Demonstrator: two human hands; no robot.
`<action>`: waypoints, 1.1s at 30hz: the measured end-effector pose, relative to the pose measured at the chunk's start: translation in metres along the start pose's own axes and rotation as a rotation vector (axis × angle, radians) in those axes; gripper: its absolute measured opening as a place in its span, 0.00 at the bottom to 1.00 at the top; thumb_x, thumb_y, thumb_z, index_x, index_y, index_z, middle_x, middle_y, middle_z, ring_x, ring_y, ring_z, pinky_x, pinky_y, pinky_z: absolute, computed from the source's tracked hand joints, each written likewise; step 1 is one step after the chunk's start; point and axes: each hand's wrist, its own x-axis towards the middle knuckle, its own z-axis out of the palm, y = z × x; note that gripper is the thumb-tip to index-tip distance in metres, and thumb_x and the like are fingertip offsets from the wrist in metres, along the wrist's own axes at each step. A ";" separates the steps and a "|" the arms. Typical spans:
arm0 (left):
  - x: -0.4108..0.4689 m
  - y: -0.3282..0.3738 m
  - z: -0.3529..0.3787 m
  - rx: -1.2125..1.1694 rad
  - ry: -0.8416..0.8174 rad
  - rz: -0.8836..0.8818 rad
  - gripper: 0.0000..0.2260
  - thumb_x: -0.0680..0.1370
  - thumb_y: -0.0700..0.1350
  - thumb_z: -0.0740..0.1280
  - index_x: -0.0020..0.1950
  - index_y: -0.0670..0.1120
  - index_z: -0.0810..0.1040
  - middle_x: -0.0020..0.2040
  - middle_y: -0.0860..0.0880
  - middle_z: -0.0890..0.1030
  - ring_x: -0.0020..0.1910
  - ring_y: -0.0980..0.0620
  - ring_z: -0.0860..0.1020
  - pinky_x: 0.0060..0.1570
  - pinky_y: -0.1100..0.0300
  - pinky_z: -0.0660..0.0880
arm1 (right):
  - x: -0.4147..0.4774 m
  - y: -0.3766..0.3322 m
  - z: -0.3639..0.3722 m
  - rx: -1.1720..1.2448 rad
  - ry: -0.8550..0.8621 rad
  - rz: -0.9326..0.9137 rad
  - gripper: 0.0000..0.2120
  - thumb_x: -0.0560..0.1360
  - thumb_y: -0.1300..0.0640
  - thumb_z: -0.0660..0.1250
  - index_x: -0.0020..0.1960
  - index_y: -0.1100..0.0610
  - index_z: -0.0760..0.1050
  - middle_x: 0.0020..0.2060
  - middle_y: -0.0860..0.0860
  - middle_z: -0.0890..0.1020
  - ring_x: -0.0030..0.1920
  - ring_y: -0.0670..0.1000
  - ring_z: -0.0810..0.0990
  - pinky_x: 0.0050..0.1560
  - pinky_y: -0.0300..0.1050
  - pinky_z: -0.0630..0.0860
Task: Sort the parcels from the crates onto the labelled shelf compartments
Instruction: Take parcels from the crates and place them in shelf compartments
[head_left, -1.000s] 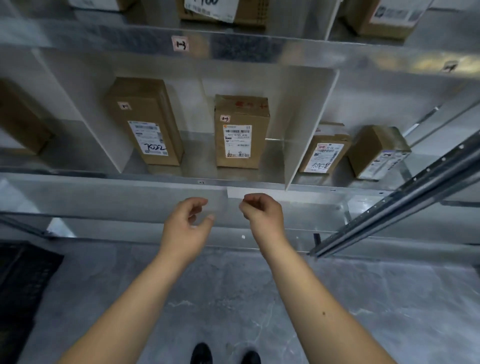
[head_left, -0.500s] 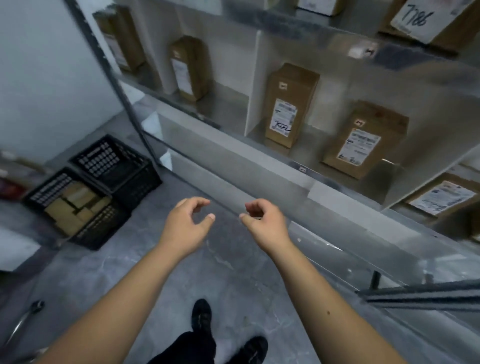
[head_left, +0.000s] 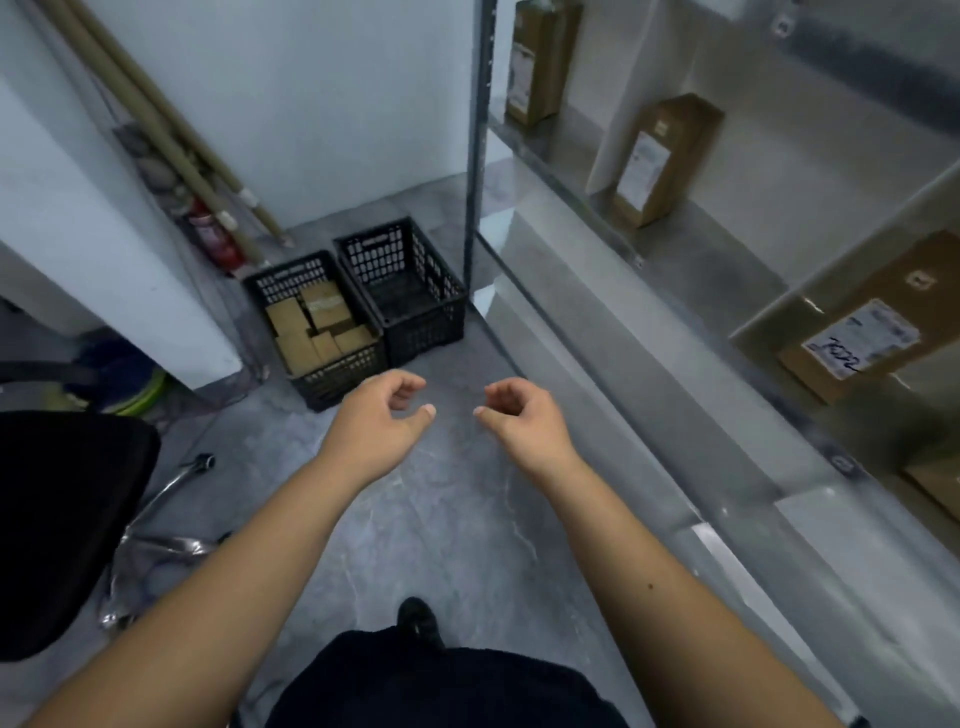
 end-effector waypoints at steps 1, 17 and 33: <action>0.008 -0.009 -0.012 -0.012 0.012 -0.014 0.13 0.79 0.50 0.73 0.63 0.52 0.80 0.58 0.53 0.80 0.56 0.54 0.79 0.58 0.56 0.75 | 0.010 -0.008 0.016 0.008 -0.021 -0.002 0.15 0.64 0.45 0.74 0.48 0.47 0.79 0.48 0.51 0.85 0.51 0.52 0.85 0.59 0.55 0.82; 0.163 -0.081 -0.111 -0.171 0.253 -0.284 0.11 0.78 0.49 0.74 0.59 0.54 0.81 0.54 0.55 0.82 0.53 0.54 0.81 0.60 0.53 0.79 | 0.206 -0.096 0.148 0.059 -0.327 -0.006 0.09 0.71 0.56 0.77 0.48 0.49 0.81 0.44 0.49 0.84 0.45 0.49 0.81 0.48 0.47 0.78; 0.359 -0.107 -0.154 -0.251 0.279 -0.546 0.13 0.79 0.49 0.74 0.62 0.53 0.78 0.58 0.52 0.80 0.58 0.52 0.80 0.58 0.59 0.75 | 0.440 -0.152 0.226 -0.034 -0.555 0.087 0.07 0.76 0.60 0.74 0.51 0.52 0.80 0.46 0.49 0.83 0.51 0.52 0.83 0.61 0.60 0.81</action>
